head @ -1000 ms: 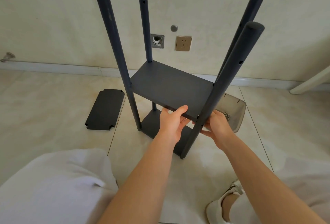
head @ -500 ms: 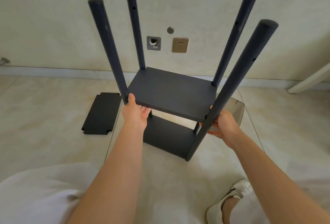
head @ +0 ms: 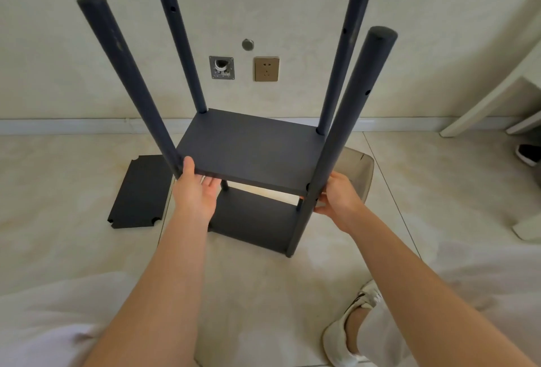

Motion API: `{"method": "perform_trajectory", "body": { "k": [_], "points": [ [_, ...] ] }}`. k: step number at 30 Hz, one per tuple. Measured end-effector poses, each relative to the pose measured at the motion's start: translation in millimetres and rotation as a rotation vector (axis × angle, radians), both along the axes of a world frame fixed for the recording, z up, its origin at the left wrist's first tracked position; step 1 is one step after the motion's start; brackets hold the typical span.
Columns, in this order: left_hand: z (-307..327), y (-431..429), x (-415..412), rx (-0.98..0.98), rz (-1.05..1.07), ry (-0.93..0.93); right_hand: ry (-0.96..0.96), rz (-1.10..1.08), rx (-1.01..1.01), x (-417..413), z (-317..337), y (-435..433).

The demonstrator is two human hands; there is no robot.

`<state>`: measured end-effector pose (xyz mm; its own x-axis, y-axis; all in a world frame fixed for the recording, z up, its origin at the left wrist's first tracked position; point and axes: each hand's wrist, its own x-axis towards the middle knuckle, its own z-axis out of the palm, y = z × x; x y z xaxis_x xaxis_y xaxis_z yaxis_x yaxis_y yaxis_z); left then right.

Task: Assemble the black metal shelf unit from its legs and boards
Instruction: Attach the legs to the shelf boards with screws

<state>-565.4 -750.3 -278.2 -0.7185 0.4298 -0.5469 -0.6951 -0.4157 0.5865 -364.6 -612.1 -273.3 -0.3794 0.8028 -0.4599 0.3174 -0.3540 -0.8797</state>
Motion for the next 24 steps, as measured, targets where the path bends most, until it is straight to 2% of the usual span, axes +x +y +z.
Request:
{"method": "perform_trajectory", "body": {
  "k": [3,8,11,15,19,24],
  "points": [
    [-3,8,29,-0.013,-0.192,0.039,0.021,-0.004,-0.008,-4,1,-3],
    [-6,28,96,-0.11,-0.509,0.216,0.036,-0.038,0.061,-7,-4,-3],
    [-5,32,113,-0.163,-0.566,0.292,0.029,-0.012,0.089,-3,-13,2],
    [-8,33,112,-0.171,-0.578,0.33,0.084,-0.081,-0.008,7,-29,15],
    [-11,34,113,-0.155,-0.58,0.313,-0.095,-0.158,0.016,30,-60,38],
    [-20,35,110,-0.139,-0.581,0.364,-0.386,-0.053,0.201,48,-100,62]
  ]
}}
